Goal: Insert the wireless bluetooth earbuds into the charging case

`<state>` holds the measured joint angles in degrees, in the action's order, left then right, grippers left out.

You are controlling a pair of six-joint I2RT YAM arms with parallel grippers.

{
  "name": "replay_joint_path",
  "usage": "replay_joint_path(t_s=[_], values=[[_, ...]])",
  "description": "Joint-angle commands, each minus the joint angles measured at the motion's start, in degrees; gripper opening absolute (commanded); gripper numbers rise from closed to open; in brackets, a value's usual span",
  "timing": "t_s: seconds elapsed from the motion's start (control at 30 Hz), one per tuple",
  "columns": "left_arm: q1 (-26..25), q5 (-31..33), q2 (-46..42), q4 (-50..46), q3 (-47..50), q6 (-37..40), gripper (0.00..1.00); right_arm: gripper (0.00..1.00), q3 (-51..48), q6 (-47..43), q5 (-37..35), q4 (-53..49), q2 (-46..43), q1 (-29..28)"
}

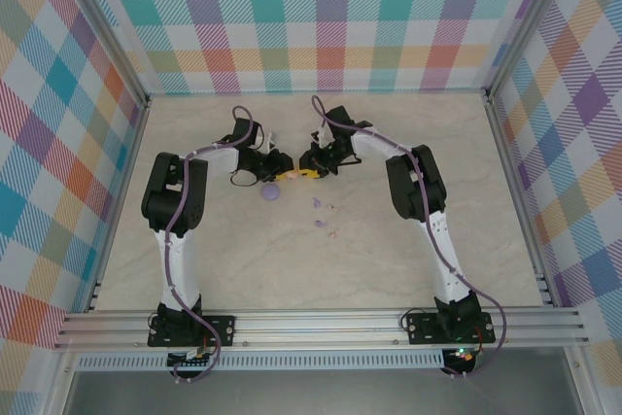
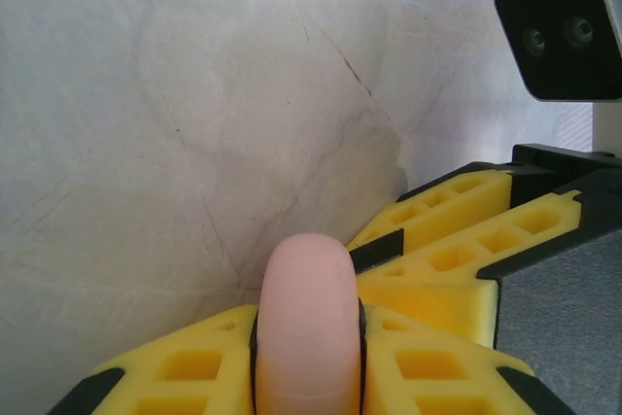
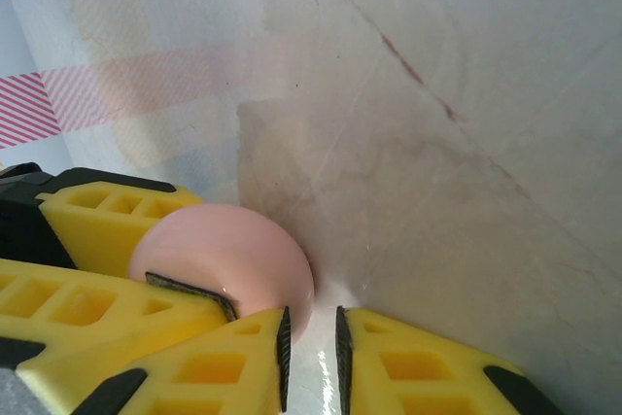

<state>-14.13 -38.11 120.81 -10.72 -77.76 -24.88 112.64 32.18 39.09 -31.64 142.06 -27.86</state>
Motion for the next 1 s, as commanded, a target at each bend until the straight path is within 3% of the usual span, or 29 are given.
replay_joint_path(t_s=[0.0, 0.47, 0.97], values=[[-0.19, 0.88, -0.45, -1.46, 0.19, 0.53, 0.29, 0.26, -0.29, 0.02, -1.50, -1.51, -0.44, -0.55], [-0.11, 2.16, -1.77, -3.52, -1.21, 1.59, 0.38, 0.29, -1.48, 0.23, -3.06, -0.97, -1.35, -0.53], [-0.11, 3.30, -3.06, -4.32, -1.77, 1.57, 0.38, 0.29, -1.59, -0.10, -3.59, -1.28, -1.17, -0.51]])
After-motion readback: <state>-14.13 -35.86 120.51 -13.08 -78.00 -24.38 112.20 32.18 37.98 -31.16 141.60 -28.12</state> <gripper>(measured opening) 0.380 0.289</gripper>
